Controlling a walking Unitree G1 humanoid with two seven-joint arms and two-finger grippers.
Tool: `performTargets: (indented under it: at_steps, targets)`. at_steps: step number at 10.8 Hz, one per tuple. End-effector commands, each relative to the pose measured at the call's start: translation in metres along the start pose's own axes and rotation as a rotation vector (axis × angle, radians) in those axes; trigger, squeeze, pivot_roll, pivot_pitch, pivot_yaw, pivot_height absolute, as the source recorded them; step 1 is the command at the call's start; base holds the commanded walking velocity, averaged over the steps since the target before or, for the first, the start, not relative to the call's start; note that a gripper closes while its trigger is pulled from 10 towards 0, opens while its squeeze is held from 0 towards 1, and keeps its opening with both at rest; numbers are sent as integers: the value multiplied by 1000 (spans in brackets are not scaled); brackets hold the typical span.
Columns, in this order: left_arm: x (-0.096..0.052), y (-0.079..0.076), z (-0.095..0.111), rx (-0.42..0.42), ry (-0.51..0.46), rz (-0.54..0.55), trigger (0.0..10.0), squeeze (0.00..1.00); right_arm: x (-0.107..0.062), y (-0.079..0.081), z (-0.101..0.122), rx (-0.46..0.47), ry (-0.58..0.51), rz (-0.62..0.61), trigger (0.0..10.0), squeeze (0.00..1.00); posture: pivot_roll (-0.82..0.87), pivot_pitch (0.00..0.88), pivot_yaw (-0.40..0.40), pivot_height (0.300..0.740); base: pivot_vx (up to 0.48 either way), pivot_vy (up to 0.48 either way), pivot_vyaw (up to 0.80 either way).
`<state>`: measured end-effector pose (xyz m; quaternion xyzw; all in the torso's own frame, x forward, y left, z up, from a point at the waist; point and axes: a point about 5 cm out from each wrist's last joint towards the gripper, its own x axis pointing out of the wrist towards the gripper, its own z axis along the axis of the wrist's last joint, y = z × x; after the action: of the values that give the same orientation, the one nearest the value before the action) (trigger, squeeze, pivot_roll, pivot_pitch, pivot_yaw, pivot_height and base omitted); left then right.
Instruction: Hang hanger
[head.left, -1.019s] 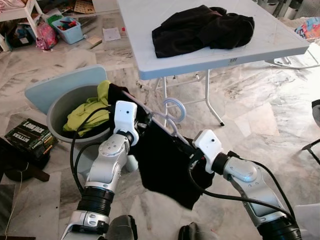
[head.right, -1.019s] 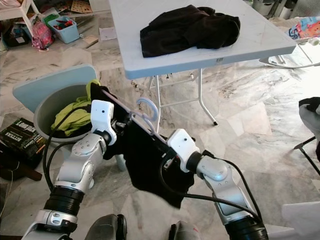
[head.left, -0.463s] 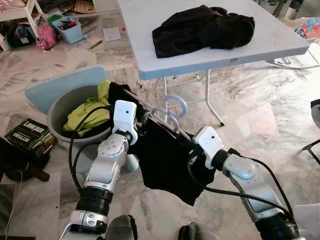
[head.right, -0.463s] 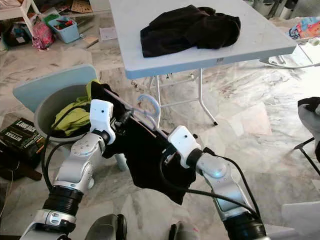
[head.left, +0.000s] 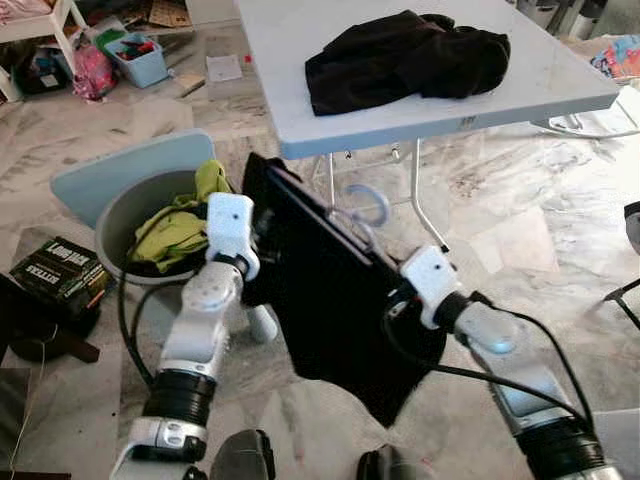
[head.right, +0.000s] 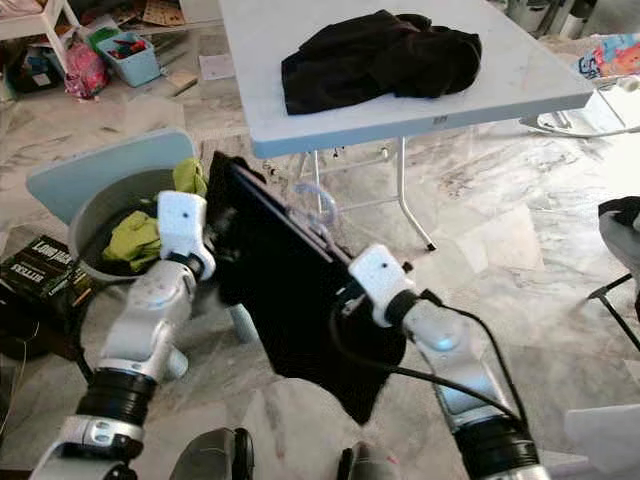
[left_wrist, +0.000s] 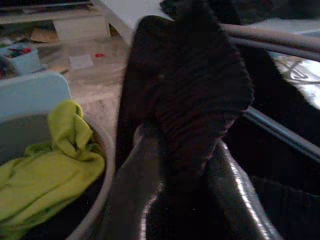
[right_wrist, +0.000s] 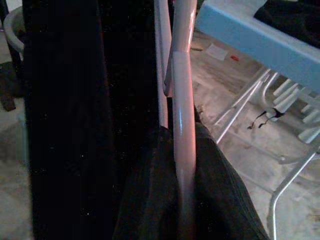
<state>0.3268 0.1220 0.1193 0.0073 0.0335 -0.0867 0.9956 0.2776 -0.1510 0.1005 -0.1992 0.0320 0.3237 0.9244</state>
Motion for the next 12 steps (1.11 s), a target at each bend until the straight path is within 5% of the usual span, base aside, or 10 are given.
performTargets:
  at_steps: [1, 3, 8, 11, 12]
  targets:
    - [1, 20, 6, 14, -28, 93, 0, 0, -12, -11, -6, 1, 13, -19, 10000, 0, -65, 79, -3, 740, 0, 0, 0]
    - [2, 38, 10, 30, -47, 164, 0, 0, -41, -15, -12, 6, 31, 113, 10000, 0, -67, 78, -5, 740, 0, 0, 0]
    - [4, 49, 15, 43, -73, 216, 0, 0, -94, -27, -28, 43, 163, 299, 10000, 0, -81, 78, 0, 740, 0, 0, 0]
    - [4, 57, 8, 37, -35, 241, 0, 0, -113, -32, -9, 151, 141, 452, 10000, 0, -86, 79, 2, 740, 0, 0, 0]
    - [4, 59, 5, 32, -22, 247, 0, 0, -117, -46, 6, 220, 80, 452, 10000, 0, -89, 79, 3, 740, 0, 0, 0]
